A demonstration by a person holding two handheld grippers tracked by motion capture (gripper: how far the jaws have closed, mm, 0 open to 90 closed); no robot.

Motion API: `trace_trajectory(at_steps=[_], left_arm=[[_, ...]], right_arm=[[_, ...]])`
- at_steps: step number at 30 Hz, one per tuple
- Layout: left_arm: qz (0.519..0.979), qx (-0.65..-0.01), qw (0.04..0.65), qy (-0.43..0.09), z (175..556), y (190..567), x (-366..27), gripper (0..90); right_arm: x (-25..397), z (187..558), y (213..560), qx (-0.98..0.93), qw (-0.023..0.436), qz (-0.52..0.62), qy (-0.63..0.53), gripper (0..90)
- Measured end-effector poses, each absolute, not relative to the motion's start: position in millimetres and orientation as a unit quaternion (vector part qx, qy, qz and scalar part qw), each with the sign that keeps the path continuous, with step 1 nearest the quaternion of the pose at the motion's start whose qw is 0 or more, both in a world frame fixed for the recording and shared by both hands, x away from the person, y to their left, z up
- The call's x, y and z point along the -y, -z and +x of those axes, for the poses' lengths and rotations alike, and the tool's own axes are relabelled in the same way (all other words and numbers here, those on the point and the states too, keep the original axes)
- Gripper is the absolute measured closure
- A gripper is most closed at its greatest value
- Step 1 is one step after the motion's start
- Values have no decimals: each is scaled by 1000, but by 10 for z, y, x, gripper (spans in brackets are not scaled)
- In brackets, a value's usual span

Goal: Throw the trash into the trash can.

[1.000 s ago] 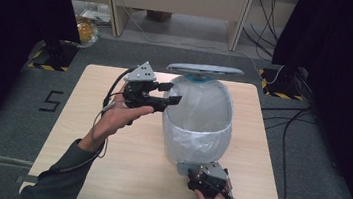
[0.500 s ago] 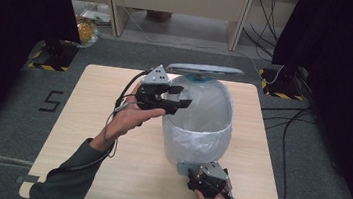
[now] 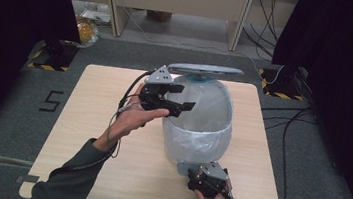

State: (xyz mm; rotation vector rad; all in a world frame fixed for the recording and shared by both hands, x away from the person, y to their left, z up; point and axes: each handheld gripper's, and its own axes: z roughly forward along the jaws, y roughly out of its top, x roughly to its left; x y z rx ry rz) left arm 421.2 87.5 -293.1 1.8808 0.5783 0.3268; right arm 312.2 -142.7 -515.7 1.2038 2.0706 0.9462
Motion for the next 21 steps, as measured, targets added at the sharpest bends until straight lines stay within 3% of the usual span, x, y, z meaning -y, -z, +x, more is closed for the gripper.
trace_trajectory(at_steps=[8,21], left_arm=[[792,-241,540,-152,4069,2871,-1038,283],[774,-292,528,-190,3943,2953,-1627,222]], right_arm=[[1426,3121,5157,-771,278,451,-353,177],[1425,3122,5158,-769,276,455,-354,176]])
